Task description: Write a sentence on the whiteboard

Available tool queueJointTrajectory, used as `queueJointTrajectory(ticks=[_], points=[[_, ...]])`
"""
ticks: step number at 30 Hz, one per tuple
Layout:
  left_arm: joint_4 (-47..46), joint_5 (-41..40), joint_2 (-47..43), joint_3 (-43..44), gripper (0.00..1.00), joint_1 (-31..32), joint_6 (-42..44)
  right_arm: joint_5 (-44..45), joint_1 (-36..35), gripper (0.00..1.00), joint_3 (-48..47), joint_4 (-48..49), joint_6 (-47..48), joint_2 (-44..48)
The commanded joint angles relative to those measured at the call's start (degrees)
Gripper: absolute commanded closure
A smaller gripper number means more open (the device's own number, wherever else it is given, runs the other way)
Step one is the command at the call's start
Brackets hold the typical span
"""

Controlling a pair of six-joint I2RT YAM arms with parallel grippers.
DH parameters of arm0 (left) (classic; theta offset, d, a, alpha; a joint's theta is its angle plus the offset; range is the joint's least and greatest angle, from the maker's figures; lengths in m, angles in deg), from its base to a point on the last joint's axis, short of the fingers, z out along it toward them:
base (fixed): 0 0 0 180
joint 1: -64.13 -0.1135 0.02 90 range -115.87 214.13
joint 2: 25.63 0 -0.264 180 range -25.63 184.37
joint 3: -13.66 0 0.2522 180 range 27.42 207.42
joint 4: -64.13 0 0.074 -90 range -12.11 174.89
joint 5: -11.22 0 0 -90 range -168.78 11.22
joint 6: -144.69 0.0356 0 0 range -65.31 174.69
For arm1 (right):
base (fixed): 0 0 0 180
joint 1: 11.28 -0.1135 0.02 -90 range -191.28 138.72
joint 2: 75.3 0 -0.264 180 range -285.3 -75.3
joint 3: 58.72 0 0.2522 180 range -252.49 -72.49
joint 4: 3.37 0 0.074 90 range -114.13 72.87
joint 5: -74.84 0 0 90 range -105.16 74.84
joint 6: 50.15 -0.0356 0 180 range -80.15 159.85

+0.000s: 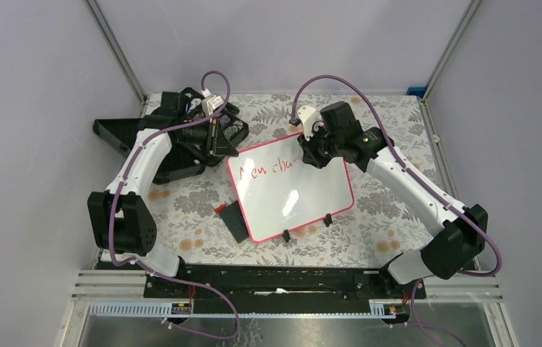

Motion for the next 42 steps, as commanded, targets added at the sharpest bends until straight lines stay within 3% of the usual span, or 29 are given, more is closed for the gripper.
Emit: queueJointTrajectory(ticks=[1, 14, 42], points=[[0.72, -1.91, 0.36, -0.44, 1.0, 1.86, 1.03, 1.5, 0.44, 1.0, -1.07, 1.51, 0.98, -0.01], [0.72, -1.78, 0.55, -0.17, 1.0, 1.86, 1.03, -0.54, 0.37, 1.0, 3.58, 1.36, -0.08, 2.75], [0.76, -2.03, 0.31, -0.63, 1.0, 1.95, 1.11, 2.62, 1.47, 1.0, -1.69, 2.04, 1.22, -0.55]])
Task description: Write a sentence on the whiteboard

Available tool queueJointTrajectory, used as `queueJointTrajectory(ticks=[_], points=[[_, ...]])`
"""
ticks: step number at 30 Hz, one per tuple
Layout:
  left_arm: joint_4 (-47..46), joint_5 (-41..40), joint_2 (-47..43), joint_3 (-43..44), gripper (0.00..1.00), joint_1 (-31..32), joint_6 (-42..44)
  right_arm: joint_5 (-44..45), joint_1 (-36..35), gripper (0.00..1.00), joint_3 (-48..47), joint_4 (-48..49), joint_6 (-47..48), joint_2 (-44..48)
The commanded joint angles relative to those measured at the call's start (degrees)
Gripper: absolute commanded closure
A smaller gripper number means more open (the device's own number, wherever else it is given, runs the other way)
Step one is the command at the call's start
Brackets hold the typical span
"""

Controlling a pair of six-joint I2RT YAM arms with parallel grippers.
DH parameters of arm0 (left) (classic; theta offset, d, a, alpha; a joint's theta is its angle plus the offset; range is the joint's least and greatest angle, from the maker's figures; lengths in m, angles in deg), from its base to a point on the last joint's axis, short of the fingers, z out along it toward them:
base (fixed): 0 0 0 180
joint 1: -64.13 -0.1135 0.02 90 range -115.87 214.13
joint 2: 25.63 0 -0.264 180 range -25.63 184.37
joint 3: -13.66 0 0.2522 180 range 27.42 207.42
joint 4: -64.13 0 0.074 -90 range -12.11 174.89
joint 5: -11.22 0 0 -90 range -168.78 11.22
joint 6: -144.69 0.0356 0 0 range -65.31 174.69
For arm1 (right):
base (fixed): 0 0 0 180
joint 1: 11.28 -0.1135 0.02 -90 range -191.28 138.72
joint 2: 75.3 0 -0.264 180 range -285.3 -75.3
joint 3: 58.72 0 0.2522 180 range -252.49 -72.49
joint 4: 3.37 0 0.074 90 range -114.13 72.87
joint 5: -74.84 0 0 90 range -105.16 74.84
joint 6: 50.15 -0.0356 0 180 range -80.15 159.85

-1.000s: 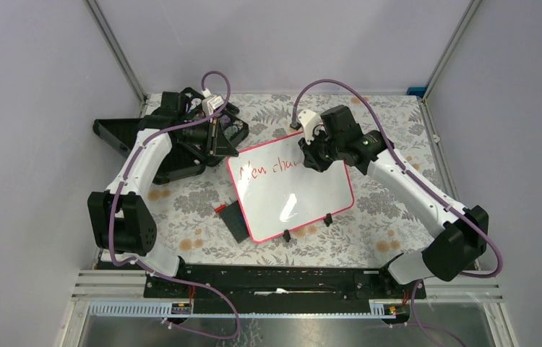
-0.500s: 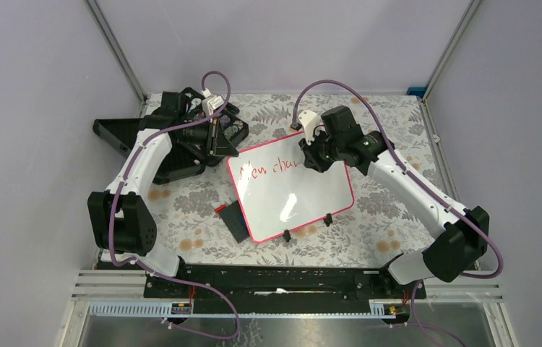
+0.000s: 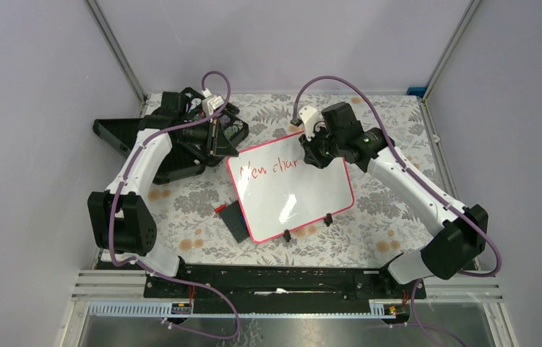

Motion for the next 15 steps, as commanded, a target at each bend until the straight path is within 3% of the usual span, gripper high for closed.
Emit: queueJointTrajectory(ticks=[1, 15], points=[[0.75, -1.76, 0.32, -0.6, 1.0, 1.8, 1.09, 2.01, 1.12, 1.0, -2.6, 1.82, 1.18, -0.66], [0.74, -1.79, 0.54, -0.46, 1.0, 1.8, 1.1, 1.6, 1.66, 1.0, -0.87, 1.73, 1.36, 0.67]])
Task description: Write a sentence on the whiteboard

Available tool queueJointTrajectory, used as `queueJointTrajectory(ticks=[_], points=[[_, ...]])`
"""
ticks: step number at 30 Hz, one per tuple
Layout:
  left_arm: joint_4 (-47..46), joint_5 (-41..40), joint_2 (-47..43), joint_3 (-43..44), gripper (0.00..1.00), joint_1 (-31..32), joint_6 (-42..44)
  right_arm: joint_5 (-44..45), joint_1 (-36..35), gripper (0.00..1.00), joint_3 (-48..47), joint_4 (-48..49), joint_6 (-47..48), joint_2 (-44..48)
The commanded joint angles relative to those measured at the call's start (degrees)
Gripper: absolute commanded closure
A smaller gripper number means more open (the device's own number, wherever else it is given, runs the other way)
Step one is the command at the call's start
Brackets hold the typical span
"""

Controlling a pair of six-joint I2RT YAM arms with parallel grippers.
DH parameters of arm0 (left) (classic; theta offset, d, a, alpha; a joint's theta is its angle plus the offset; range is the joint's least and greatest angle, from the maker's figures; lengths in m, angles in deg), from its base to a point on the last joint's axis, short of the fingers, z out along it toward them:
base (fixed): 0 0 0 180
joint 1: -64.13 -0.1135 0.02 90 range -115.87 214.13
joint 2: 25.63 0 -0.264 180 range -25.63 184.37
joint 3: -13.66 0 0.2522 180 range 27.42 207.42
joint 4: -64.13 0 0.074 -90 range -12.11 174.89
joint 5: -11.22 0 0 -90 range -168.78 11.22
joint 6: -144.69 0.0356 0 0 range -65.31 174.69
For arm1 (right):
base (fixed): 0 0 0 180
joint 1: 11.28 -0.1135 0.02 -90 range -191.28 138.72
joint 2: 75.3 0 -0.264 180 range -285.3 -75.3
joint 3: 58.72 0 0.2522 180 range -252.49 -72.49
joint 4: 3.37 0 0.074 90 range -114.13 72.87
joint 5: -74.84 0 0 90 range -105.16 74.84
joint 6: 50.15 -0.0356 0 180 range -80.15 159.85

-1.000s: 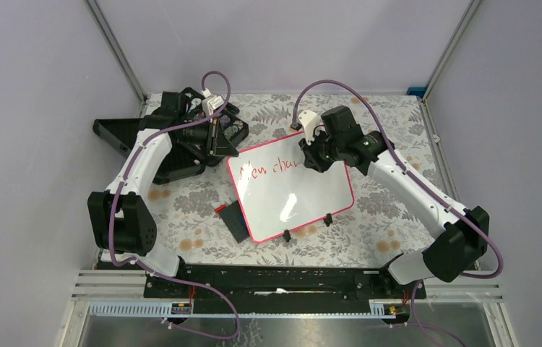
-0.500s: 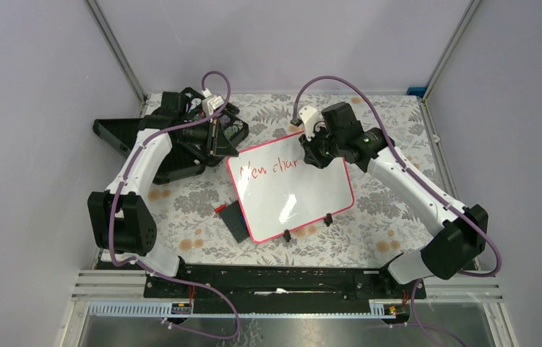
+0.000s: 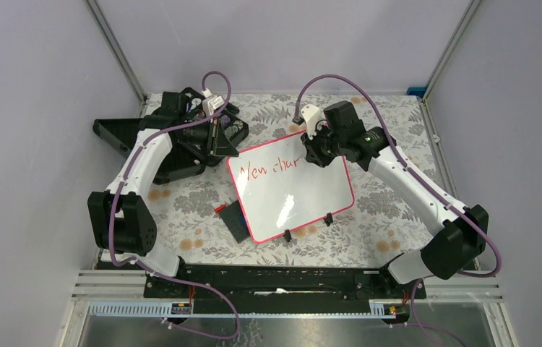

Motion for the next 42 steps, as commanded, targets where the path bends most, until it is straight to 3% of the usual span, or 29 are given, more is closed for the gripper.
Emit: queueJointTrajectory(ticks=[1, 28, 42], points=[[0.75, -1.68, 0.69, -0.42, 1.0, 1.65, 1.06, 1.45, 0.63, 1.0, -0.49, 1.75, 0.92, 0.74], [0.75, -1.68, 0.6, -0.42, 1.0, 1.91, 1.01, -2.22, 0.66, 1.0, 2.11, 0.62, 0.31, 4.84], [0.79, -1.69, 0.43, -0.6, 1.0, 2.0, 0.93, -0.87, 4.64, 1.0, 0.09, 1.22, 0.42, 4.39]])
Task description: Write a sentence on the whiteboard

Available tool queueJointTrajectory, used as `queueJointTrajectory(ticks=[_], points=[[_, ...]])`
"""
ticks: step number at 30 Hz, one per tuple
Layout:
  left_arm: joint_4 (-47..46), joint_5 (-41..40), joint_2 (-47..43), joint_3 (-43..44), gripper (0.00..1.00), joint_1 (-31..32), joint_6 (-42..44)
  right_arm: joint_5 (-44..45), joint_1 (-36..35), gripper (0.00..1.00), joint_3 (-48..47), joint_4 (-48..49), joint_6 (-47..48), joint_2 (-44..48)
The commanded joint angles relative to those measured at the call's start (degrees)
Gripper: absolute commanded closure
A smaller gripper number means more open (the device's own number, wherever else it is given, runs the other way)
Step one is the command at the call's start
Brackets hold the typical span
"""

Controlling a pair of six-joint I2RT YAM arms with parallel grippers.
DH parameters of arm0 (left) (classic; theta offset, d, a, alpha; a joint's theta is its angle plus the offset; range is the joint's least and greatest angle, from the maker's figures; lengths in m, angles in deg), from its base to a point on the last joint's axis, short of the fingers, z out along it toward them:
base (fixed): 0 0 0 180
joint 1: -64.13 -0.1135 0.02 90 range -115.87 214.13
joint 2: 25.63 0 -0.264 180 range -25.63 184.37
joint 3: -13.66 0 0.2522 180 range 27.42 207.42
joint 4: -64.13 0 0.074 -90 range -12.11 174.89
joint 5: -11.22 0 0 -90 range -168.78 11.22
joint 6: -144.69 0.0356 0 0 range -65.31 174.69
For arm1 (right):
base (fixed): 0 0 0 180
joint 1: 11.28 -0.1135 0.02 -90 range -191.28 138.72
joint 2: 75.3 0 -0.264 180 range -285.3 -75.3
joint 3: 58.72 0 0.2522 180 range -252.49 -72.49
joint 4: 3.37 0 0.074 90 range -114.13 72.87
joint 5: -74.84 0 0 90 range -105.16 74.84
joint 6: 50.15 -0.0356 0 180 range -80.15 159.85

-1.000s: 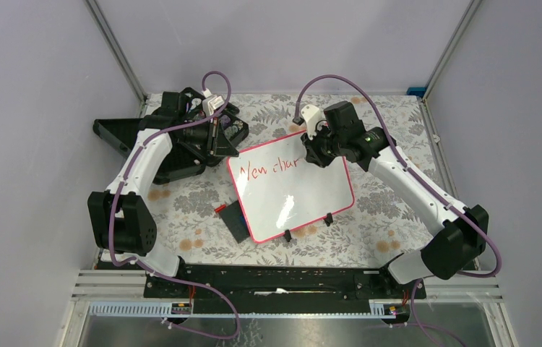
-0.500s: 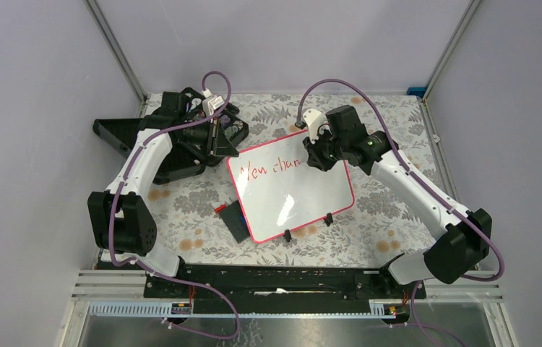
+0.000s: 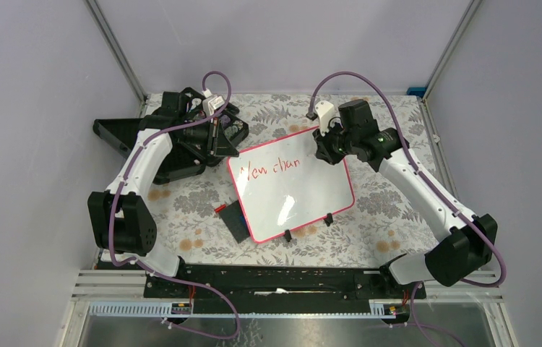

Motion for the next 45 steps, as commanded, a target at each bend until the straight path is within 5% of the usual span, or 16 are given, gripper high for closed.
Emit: queueJointTrajectory(ticks=[1, 45], points=[[0.73, -1.6, 0.4, -0.54, 1.0, 1.87, 0.92, 0.74, 0.21, 1.0, -1.94, 1.01, 0.47, 0.98], [0.73, -1.77, 0.64, -0.42, 1.0, 1.94, 0.86, -3.06, -2.18, 1.0, -0.44, 1.38, -0.23, -1.59]])
